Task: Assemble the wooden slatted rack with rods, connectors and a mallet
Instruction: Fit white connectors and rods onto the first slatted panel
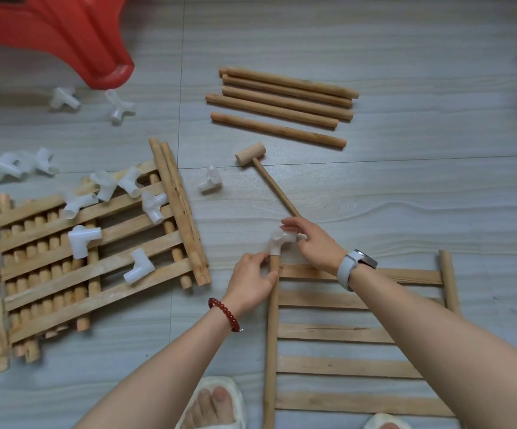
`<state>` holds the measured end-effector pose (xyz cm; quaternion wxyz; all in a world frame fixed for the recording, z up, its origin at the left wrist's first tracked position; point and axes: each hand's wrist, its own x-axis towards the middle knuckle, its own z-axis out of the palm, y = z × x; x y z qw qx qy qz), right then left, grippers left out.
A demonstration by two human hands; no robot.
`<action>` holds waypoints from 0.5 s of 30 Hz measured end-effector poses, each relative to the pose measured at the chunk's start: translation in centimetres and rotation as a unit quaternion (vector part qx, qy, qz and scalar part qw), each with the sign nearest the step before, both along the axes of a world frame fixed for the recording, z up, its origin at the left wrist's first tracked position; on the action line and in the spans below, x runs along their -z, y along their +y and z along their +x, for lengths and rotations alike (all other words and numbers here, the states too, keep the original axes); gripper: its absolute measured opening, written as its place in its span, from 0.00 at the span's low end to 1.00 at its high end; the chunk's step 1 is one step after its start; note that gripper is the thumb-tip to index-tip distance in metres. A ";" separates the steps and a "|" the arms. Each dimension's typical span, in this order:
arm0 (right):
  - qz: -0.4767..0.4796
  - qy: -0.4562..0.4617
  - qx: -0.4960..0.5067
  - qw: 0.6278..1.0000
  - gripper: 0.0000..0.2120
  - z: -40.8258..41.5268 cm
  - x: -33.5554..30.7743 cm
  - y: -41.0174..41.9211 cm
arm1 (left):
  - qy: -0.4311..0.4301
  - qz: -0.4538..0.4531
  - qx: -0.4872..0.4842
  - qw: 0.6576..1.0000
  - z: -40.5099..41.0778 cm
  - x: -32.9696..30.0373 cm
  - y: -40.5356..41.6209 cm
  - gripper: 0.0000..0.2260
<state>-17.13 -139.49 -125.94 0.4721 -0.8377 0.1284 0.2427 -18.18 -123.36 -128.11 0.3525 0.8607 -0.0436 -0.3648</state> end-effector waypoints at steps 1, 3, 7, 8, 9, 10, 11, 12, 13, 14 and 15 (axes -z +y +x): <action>-0.011 -0.005 -0.010 1.000 0.26 0.0 0.2 0.1 | 0.003 0.005 0.007 1.000 -0.1 0.2 0.4 0.19; -0.029 -0.009 -0.031 0.999 0.26 -0.1 0.5 0.2 | -0.002 0.007 0.001 1.000 -0.2 -0.1 1.0 0.17; -0.059 -0.025 -0.048 0.997 0.21 -0.1 0.4 1.0 | -0.088 -0.019 -0.039 0.995 0.1 -1.8 2.3 0.12; -0.078 -0.022 -0.065 0.995 0.21 0.0 0.4 1.2 | -0.111 -0.026 -0.046 0.992 0.3 -2.4 2.8 0.11; -0.101 -0.016 -0.088 0.991 0.21 0.1 0.3 1.4 | -0.132 -0.035 -0.054 0.989 0.5 -3.0 3.4 0.10; -0.127 -0.008 -0.111 0.986 0.20 0.3 0.3 1.6 | -0.151 -0.043 -0.066 0.985 0.8 -3.6 4.1 0.10; -0.150 -0.004 -0.127 0.980 0.20 0.5 0.3 1.9 | -0.168 -0.045 -0.079 0.981 1.1 -4.1 5.1 0.09; -0.169 -0.001 -0.133 0.977 0.19 0.7 0.2 2.2 | -0.187 -0.040 -0.097 0.977 1.3 -4.5 6.1 0.09; -0.187 0.002 -0.135 0.973 0.19 0.8 0.1 2.6 | -0.208 -0.027 -0.118 0.971 1.4 -4.9 7.3 0.09; -0.203 0.004 -0.140 0.969 0.19 1.0 0.0 3.0 | -0.232 -0.004 -0.144 0.962 1.5 -5.1 8.5 0.09; -0.217 0.008 -0.148 0.965 0.19 1.1 -0.1 3.3 | -0.260 0.028 -0.170 0.950 1.5 -5.2 9.8 0.09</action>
